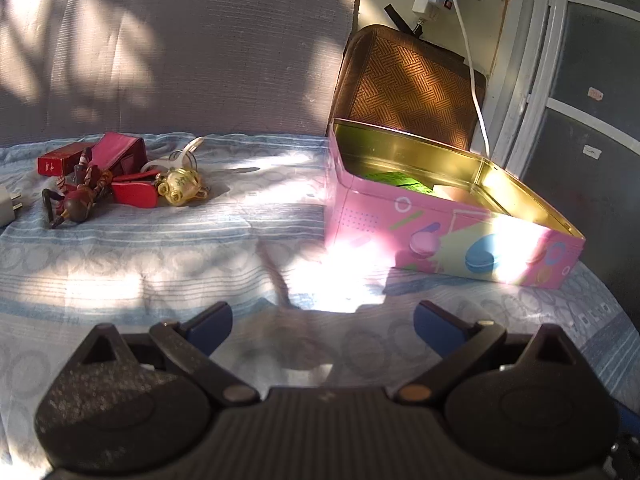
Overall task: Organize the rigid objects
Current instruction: 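Withdraw the right tool from the tin and reach toward the figurine, then grasp the red figurine with the right tool and drop it into the tin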
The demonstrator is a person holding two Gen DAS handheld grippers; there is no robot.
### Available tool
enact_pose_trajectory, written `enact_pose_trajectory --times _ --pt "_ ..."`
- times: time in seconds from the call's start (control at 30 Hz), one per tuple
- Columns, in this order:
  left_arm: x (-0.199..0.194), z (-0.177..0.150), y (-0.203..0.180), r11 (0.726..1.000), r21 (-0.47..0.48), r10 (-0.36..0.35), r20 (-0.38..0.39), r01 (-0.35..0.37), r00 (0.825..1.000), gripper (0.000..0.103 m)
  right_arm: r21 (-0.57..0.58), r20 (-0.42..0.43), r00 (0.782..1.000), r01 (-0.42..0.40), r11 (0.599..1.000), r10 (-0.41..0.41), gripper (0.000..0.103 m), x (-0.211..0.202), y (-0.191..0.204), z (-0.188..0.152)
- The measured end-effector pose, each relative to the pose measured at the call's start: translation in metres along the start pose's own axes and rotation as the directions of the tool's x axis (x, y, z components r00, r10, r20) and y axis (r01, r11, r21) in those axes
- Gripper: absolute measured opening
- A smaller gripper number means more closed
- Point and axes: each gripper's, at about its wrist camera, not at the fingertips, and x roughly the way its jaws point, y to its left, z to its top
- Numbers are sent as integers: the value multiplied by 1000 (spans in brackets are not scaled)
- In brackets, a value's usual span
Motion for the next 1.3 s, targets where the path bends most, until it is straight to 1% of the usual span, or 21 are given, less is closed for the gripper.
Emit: enact_pose_trajectory --times 0.13,0.2,0.27,0.33,0.37,0.4,0.47,0.5,0.53,0.57,0.67,0.73,0.77,0.83,0.87,0.93,0.97,1.1,1.17,1.2,1.3 --pt "-30 8 39 1000 5 24 52 -24 998 101 -71 -39 996 -88 994 86 42 13 18 9" --pt "-45 12 74 995 29 89 69 -91 994 103 -124 -67 985 -166 978 158 43 23 35 17" --pt "-54 14 110 984 41 172 74 -176 982 103 -177 -114 962 -265 948 248 43 38 61 26" --pt "-61 15 155 954 11 299 70 -300 952 102 -208 -178 927 -364 908 331 43 61 90 36" --pt "-66 16 184 935 -48 353 58 -351 934 102 -210 -217 906 -407 889 363 43 75 105 41" --pt "-69 17 207 923 -114 375 47 -368 926 102 -208 -261 883 -446 870 390 43 91 123 47" --pt "-75 11 248 890 -274 385 28 -364 922 101 -204 -324 838 -515 832 439 43 125 161 57" --pt "-75 9 263 872 -349 369 11 -342 930 100 -211 -334 827 -533 820 452 43 141 179 62" --pt "-75 9 272 862 -399 342 4 -312 940 99 -224 -335 824 -541 811 457 43 159 200 67" --pt "-77 9 279 854 -430 334 23 -292 942 100 -234 -333 826 -539 809 455 43 175 218 72" --pt "-72 12 283 844 -432 351 -6 -319 936 100 -225 -336 831 -529 819 444 43 223 262 84" --pt "-70 13 279 853 -407 353 -6 -325 935 100 -162 -379 799 -553 817 466 44 257 285 90" --pt "-69 13 277 858 -397 351 -10 -326 936 100 -142 -390 795 -551 822 465 44 271 295 91" --pt "-70 12 277 861 -392 347 -10 -323 938 101 -152 -422 796 -534 832 434 44 296 316 85" --pt "-70 11 278 861 -397 342 -10 -318 940 101 -162 -421 805 -519 839 417 46 303 322 80" --pt "-72 11 280 861 -405 335 -7 -309 942 101 -224 -421 814 -521 823 401 35 307 331 73" --pt "-73 10 281 860 -410 333 -5 -305 943 101 -238 -419 817 -520 820 396 26 304 330 73" --pt "-75 10 279 864 -408 325 2 -296 946 101 -126 -449 768 -560 819 456 24 272 283 80" --pt "-76 10 273 879 -386 309 14 -280 951 101 -85 -427 762 -570 818 487 23 239 240 80" --pt "-76 10 269 888 -370 302 20 -273 953 101 -78 -410 773 -558 826 484 23 221 216 81" --pt "-68 13 250 931 -301 222 20 -206 975 100 -67 -350 837 -471 880 421 24 171 139 77"
